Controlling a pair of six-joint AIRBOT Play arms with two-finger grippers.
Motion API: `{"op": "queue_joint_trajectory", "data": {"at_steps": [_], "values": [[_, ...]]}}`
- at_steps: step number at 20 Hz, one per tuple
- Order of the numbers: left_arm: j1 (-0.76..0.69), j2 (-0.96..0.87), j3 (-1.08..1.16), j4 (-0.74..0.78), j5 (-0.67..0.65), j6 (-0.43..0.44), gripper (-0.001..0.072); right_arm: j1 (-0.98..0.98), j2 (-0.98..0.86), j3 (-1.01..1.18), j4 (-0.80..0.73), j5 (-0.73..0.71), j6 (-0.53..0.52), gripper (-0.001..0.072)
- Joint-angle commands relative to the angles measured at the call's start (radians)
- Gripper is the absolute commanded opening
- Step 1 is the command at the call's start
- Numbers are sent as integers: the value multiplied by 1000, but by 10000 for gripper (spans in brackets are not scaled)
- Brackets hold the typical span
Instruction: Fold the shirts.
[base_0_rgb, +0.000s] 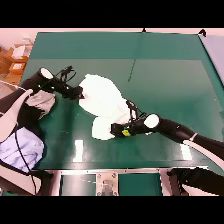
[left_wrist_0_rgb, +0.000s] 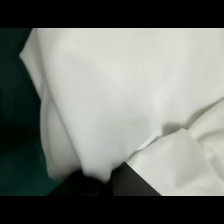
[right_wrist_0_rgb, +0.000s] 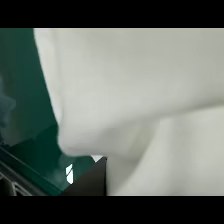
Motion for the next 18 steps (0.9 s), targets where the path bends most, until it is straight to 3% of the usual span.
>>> {"op": "queue_joint_trajectory", "data": {"at_steps": [1,4,9,13,18], "values": [[1,56,132,-16,-150,-8,26,-140,138,84,-87,258,-9,13],[1,217,318,32,-192,-62,26,-440,350,272,-91,455,-19,13],[1,498,560,73,-182,-151,26,-874,526,668,-86,585,-66,14],[1,689,630,73,-202,-196,26,-972,563,837,-88,611,-110,14],[1,837,630,72,-201,-201,26,-970,637,850,-88,622,-117,14]]}}
